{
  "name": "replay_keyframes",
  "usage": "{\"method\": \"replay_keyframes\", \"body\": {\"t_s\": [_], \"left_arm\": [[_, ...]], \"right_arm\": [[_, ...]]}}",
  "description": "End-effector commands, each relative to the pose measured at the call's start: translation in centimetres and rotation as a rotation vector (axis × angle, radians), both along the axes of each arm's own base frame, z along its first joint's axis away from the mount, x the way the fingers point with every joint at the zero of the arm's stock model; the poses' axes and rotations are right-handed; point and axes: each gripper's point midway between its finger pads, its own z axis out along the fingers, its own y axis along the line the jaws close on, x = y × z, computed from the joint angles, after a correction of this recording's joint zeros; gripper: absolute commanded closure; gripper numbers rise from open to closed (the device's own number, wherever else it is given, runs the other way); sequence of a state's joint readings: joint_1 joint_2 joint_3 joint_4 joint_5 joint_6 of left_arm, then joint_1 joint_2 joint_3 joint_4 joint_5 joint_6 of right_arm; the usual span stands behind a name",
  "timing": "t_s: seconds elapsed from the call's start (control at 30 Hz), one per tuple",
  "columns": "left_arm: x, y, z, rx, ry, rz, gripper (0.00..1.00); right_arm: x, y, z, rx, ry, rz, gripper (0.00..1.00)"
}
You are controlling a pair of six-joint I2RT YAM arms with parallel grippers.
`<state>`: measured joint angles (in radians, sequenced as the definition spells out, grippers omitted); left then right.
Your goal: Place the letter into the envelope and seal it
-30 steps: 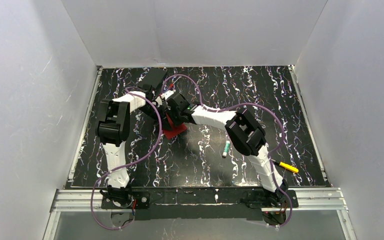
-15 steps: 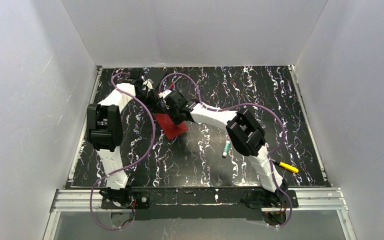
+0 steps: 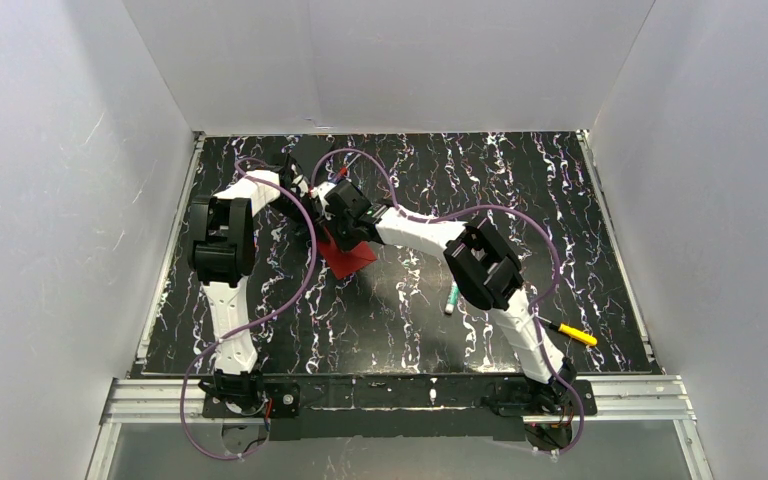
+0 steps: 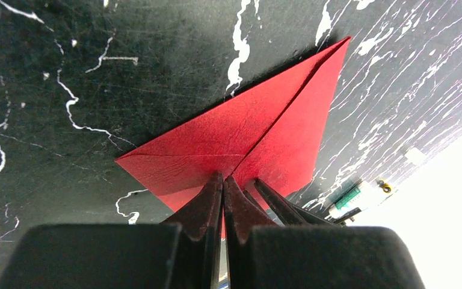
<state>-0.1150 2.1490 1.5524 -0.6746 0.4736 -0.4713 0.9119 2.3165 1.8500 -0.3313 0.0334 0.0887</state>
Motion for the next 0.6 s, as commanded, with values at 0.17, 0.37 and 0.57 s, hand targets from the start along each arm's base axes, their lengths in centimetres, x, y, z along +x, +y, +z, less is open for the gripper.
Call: {"method": "replay_keyframes", "body": {"t_s": [0.17, 0.37, 0.57], "left_arm": [[-1.2, 1.1, -2.0, 0.067, 0.046, -0.026, 1.0], [-1.5, 1.2, -2.5, 0.07, 0.067, -0.021, 1.0], [-1.3, 1.3, -2.8, 0.045, 0.073, -0.009, 1.0]], "right_arm": [[0.0, 1.9, -1.2, 0.025, -0.008, 0.044, 0.8], [-1.2, 1.7, -2.8, -0.035, -0.028, 0.078, 0.8], [-2.8, -0.9, -5.0, -0.159, -0.069, 0.118, 0.8]]}}
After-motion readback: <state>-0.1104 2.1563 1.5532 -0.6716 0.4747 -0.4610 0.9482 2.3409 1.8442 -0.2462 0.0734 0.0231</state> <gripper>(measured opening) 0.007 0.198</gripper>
